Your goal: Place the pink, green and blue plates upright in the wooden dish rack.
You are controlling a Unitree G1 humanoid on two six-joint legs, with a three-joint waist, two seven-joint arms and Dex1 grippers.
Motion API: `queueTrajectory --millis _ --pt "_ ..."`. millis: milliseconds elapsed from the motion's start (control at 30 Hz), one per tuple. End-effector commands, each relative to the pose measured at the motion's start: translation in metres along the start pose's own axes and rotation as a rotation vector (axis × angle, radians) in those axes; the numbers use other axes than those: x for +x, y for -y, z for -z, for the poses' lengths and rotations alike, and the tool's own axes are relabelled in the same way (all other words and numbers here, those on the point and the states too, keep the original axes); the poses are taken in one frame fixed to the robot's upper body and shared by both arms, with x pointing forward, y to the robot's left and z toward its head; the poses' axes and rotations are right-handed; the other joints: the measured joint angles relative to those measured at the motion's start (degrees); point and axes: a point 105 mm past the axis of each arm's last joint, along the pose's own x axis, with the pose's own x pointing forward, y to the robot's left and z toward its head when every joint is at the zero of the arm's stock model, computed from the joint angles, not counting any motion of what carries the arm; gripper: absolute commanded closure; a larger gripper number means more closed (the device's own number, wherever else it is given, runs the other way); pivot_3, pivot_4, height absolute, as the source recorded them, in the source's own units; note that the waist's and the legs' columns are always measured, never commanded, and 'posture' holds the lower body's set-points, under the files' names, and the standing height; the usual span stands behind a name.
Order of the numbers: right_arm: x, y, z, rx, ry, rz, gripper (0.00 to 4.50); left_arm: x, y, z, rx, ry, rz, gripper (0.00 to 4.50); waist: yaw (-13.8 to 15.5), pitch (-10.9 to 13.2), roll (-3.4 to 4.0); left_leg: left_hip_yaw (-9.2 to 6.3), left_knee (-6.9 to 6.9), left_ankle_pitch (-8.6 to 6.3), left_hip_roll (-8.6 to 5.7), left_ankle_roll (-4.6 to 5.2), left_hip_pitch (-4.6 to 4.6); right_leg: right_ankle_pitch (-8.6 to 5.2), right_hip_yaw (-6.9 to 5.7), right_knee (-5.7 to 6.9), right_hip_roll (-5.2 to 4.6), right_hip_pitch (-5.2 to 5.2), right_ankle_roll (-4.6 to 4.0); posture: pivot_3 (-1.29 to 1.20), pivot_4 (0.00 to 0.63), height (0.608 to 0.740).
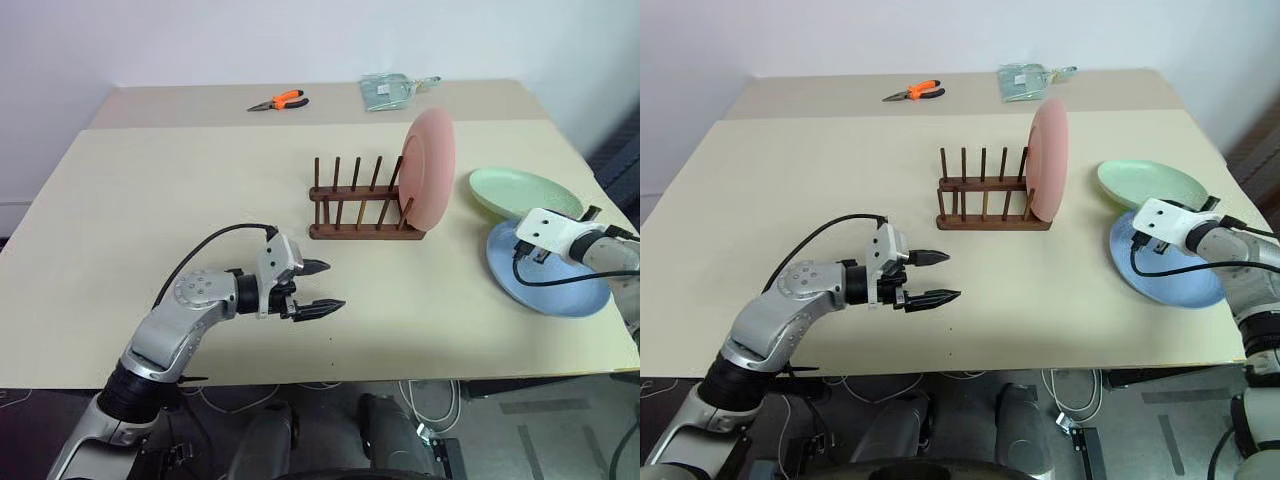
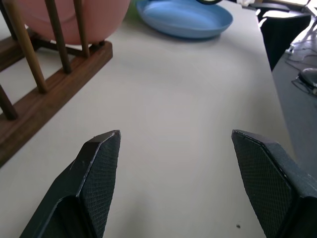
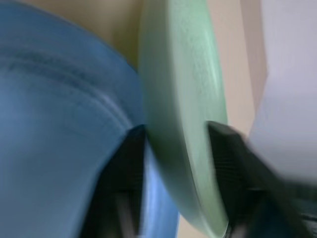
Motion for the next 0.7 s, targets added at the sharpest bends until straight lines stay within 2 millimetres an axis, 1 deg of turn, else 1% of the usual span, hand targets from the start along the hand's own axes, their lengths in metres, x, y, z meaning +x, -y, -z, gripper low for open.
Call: queueTrajectory --millis 33,133,167,200,267,333,367,400,433,467,533,633,700 --pt "-0.006 0.027 -0.016 -0.034 0.071 0.086 4.43 -0.004 0.002 -0.009 0.045 0.021 -0.011 0.82 0.04 0.0 0.0 0.0 0.01 0.0 -0.01 0.0 0.0 0.0 0.01 0.0 0.0 0.0 0.0 0.0 0.15 0.74" --pt "-0.02 0.051 -0.039 0.061 0.181 0.181 4.43 -0.006 0.002 -0.007 0.046 0.014 -0.021 0.82 0.03 0.0 0.04 -0.01 0.0 0.0 -0.01 0.0 0.01 0.0 0.03 0.0 0.0 0.01 0.01 0.0 0.15 0.74" --pt "-0.029 0.063 -0.051 0.152 0.248 0.23 4.43 -0.006 0.001 -0.006 0.045 0.012 -0.024 0.82 0.04 0.0 0.04 -0.03 -0.01 0.0 0.0 0.0 0.01 0.0 0.02 0.01 0.01 0.01 0.02 0.0 0.15 0.74" --pt "-0.037 0.073 -0.062 0.247 0.316 0.269 4.43 -0.006 0.001 -0.006 0.044 0.012 -0.026 0.82 0.01 0.01 0.04 -0.06 -0.03 0.0 0.0 0.0 0.01 0.04 0.02 0.03 0.02 0.01 0.1 0.0 0.15 0.74" --pt "-0.06 0.095 -0.092 0.526 0.523 0.325 4.43 -0.007 0.0 -0.005 0.043 0.01 -0.029 0.82 -0.13 0.01 0.03 -0.1 -0.01 0.0 0.02 0.0 0.01 0.07 0.02 0.03 0.04 0.01 0.15 0.0 0.15 0.74" --pt "-0.082 0.109 -0.117 0.77 0.712 0.31 4.43 -0.007 -0.001 -0.005 0.041 0.01 -0.031 0.82 0.02 0.0 0.04 -0.13 -0.02 0.0 0.04 0.0 0.04 0.08 0.02 0.07 0.05 0.02 0.16 0.0 0.15 0.74" --pt "-0.096 0.114 -0.131 0.88 0.826 0.272 4.43 -0.007 -0.002 -0.004 0.041 0.01 -0.032 0.82 0.14 0.0 0.04 -0.2 0.0 0.0 0.04 0.0 0.02 0.08 -0.01 0.08 0.06 0.03 0.16 0.0 0.15 0.74" --pt "-0.112 0.116 -0.147 0.992 0.966 0.195 4.43 -0.007 -0.003 -0.004 0.04 0.013 -0.036 0.82 0.24 0.0 0.04 -0.27 0.03 0.0 0.04 0.0 -0.01 0.08 -0.05 0.07 0.06 0.04 0.16 0.0 0.15 0.74" --pt "-0.127 0.116 -0.162 1.063 1.084 0.113 4.43 -0.007 -0.006 -0.005 0.039 0.016 -0.043 0.82 0.39 0.0 0.04 -0.28 0.03 0.0 0.03 0.01 -0.02 0.07 -0.05 0.04 0.06 0.04 0.15 0.0 0.15 0.74" --pt "-0.142 0.115 -0.178 1.104 1.189 0.019 4.43 -0.009 -0.01 -0.005 0.037 0.023 -0.058 0.82 0.51 0.0 0.04 -0.37 0.03 0.0 0.04 0.01 -0.04 0.06 -0.09 0.02 0.05 0.07 0.14 0.0 0.15 0.74" --pt "-0.162 0.108 -0.205 1.149 1.321 -0.144 4.43 -0.014 -0.021 -0.005 0.033 0.042 -0.11 0.82 0.46 0.01 0.05 -0.41 0.03 -0.01 0.03 0.02 -0.05 0.01 -0.13 -0.01 0.04 0.08 0.06 0.0 0.15 0.74" --pt "-0.176 0.091 -0.239 1.177 1.422 -0.365 4.43 -0.024 -0.039 0.004 0.044 0.035 -0.203 0.82 0.25 0.0 0.04 -0.41 0.02 -0.01 0.05 0.02 -0.04 -0.02 -0.16 0.0 0.04 0.08 0.0 0.0 0.15 0.74" --pt "-0.177 0.084 -0.251 1.206 1.439 -0.451 4.43 -0.028 -0.044 0.008 0.053 0.03 -0.229 0.82 0.18 0.0 0.04 -0.38 0.0 -0.01 0.06 0.02 -0.01 -0.02 -0.18 0.0 0.04 0.08 0.0 0.0 0.15 0.74"
